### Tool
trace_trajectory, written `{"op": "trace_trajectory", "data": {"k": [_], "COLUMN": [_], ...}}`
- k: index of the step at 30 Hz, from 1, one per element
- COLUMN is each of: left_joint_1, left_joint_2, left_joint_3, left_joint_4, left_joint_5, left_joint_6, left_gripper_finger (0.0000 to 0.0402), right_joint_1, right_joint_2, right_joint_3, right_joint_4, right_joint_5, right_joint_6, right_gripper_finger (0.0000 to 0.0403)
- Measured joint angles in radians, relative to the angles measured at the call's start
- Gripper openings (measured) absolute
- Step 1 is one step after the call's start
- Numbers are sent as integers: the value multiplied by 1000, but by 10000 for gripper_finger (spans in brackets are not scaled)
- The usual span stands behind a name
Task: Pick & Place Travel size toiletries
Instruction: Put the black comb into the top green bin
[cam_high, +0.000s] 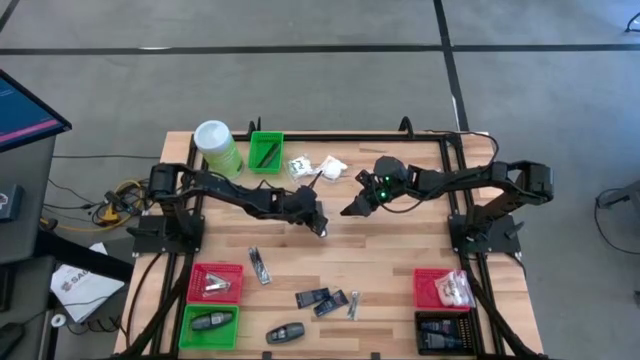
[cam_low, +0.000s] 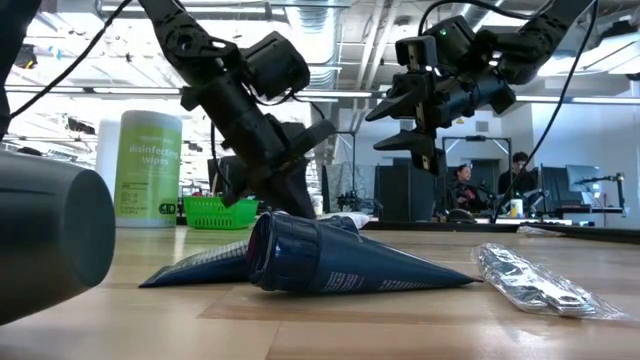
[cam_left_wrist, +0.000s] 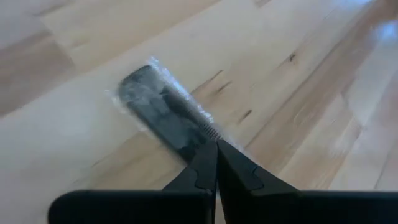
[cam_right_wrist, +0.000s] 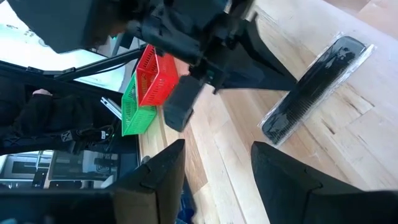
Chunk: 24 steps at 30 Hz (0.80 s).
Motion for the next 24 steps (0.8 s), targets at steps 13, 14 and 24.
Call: {"op": "trace_trajectory", "data": {"k": [13,14,24], "left_joint_1": [4,5,0], "left_joint_2": [-5,-5,-5], "left_joint_3": [-4,-4,-5], "left_joint_4": [-67,-67,-66], "left_joint_5": [-15,-15,-15], "left_joint_6": [-10,-10,-8], "left_gripper_finger": [1,1,1], "right_joint_1": [-2,-2,-2], "right_joint_2": [0,0,0], "right_joint_3": [0,0,0], "right_joint_4": [0,0,0], "right_joint_5": [1,1,6], "right_joint_6": [-19,-19,-18], "right_gripper_finger": [178,177,180]}}
